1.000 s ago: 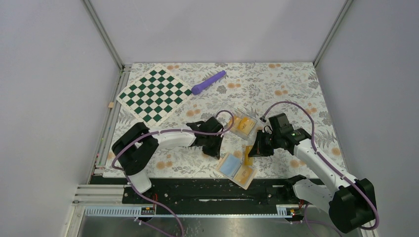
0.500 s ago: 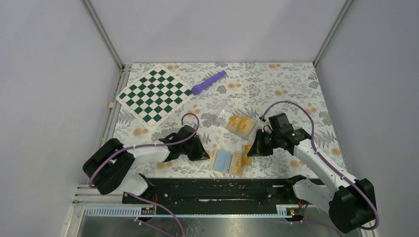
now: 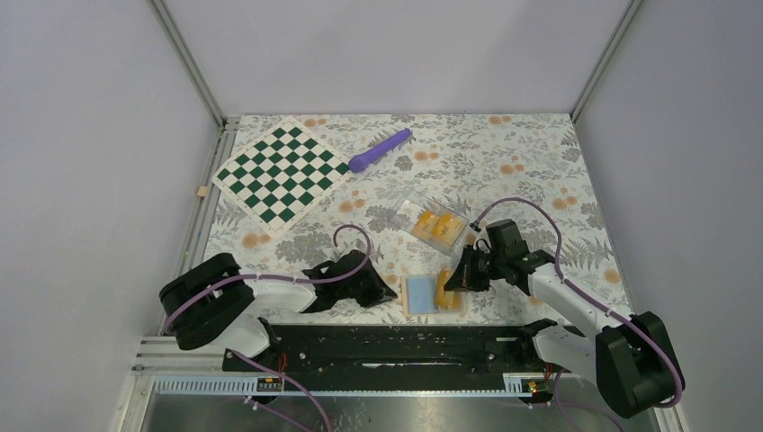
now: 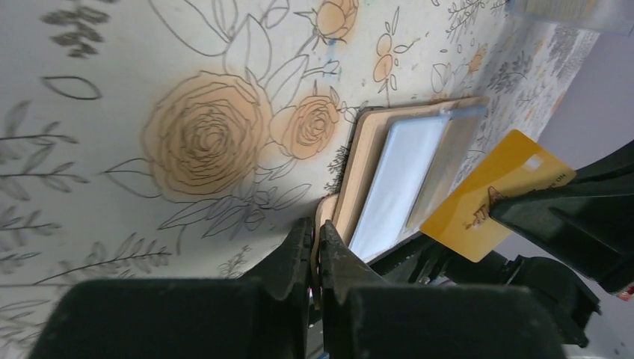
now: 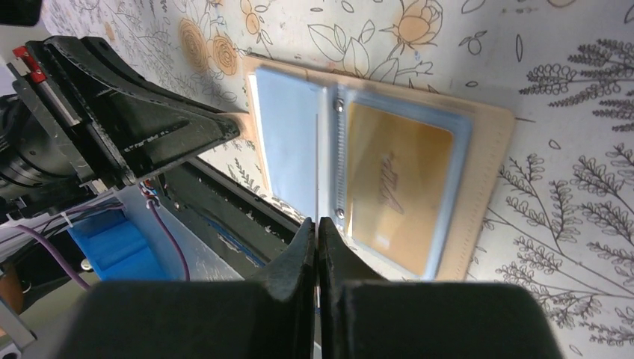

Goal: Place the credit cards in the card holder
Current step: Insert the credit card into the card holder.

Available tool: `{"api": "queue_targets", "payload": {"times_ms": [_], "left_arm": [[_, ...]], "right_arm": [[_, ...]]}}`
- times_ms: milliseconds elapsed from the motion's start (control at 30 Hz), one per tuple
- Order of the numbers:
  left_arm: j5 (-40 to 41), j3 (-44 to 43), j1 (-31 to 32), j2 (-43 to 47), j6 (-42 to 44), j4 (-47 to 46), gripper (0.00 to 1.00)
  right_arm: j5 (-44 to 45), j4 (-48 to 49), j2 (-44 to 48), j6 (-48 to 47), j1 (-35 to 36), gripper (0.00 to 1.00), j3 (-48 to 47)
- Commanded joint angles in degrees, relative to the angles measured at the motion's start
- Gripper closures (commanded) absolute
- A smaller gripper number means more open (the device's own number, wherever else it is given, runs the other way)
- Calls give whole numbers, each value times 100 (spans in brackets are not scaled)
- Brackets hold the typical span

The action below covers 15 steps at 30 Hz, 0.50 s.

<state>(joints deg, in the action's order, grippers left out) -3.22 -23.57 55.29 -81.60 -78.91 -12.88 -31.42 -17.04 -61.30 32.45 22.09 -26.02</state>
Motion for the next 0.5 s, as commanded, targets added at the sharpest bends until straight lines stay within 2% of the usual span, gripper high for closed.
{"api": "queue_targets", "payload": {"times_ms": [0, 467], "left_arm": [[153, -181, 74, -269, -423, -581, 100], [113, -139, 106, -262, -195, -443, 100]], "right_arm": [[-107, 766, -16, 26, 16, 100, 154], [-210, 1638, -598, 110, 18, 100, 398]]}}
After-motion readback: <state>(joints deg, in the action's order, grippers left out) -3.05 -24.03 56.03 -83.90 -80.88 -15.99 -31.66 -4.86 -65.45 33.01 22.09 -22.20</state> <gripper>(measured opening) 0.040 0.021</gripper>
